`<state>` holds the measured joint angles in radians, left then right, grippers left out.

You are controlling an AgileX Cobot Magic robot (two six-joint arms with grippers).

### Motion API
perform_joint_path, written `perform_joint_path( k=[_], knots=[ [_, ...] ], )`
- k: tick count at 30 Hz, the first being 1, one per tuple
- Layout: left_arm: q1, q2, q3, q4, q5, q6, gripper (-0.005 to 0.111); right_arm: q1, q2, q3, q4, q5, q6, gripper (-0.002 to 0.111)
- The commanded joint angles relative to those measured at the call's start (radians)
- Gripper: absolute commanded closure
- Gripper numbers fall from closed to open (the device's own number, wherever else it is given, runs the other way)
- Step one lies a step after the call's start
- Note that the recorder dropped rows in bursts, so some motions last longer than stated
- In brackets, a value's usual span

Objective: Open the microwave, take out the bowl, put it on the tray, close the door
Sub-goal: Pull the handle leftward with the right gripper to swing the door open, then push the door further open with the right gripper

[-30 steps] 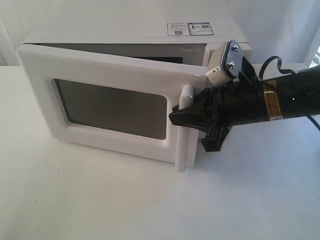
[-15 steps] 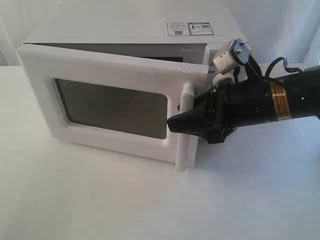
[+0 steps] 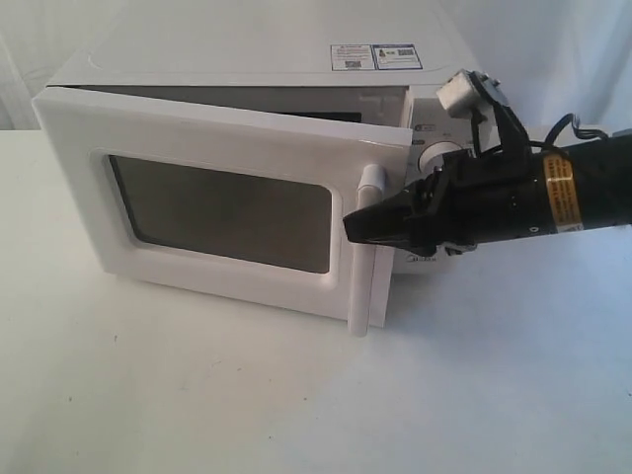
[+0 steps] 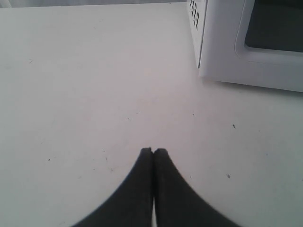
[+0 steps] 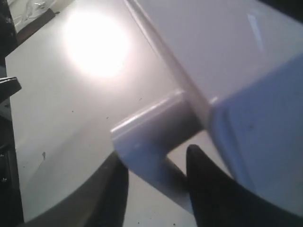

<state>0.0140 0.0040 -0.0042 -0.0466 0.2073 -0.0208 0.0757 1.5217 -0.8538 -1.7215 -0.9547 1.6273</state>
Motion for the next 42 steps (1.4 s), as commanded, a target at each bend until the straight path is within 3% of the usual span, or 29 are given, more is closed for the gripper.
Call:
perform_joint_path(
  k=[1,10,12,14,15,16,21,26,29,32,35,42],
  knots=[
    [-0.005,-0.004,0.004,-0.008,-0.005,0.0,0.107,-0.042,-0.007,0.007,-0.023,0.055,0.026,0.072],
    [-0.005,-0.004,0.004,-0.008,-0.005,0.0,0.107,-0.186,-0.007,0.007,-0.023,0.023,-0.001,0.072],
    [-0.005,-0.004,0.004,-0.008,-0.005,0.0,0.107,-0.178,-0.007,0.007,-0.023,0.026,-0.006,0.075],
    [-0.005,-0.004,0.004,-0.008,-0.005,0.0,0.107,-0.16,-0.007,0.007,-0.023,0.036,-0.031,0.086],
    [-0.005,-0.004,0.004,-0.008,-0.005,0.0,0.107,-0.132,-0.007,0.007,-0.023,0.074,-0.092,0.104],
    [-0.005,-0.004,0.004,-0.008,-0.005,0.0,0.107,-0.102,-0.007,0.007,-0.023,0.122,-0.14,0.108],
    [-0.005,-0.004,0.004,-0.008,-0.005,0.0,0.107,0.009,-0.007,-0.012,-0.018,0.328,-0.216,0.108],
    [-0.005,-0.004,0.004,-0.008,-0.005,0.0,0.107,0.056,-0.016,-0.021,-0.023,0.098,-0.225,0.108],
    [-0.005,-0.004,0.004,-0.008,-0.005,0.0,0.107,0.026,-0.086,0.056,-0.023,0.182,-0.143,0.108],
    [-0.005,-0.004,0.004,-0.008,-0.005,0.0,0.107,-0.008,-0.184,0.158,-0.023,0.042,-0.075,0.108],
    [-0.005,-0.004,0.004,-0.008,-0.005,0.0,0.107,-0.008,-0.248,0.223,-0.023,0.024,-0.075,0.108],
    [-0.005,-0.004,0.004,-0.008,-0.005,0.0,0.107,-0.008,-0.353,0.277,-0.023,0.528,-0.077,0.108]
  ],
)
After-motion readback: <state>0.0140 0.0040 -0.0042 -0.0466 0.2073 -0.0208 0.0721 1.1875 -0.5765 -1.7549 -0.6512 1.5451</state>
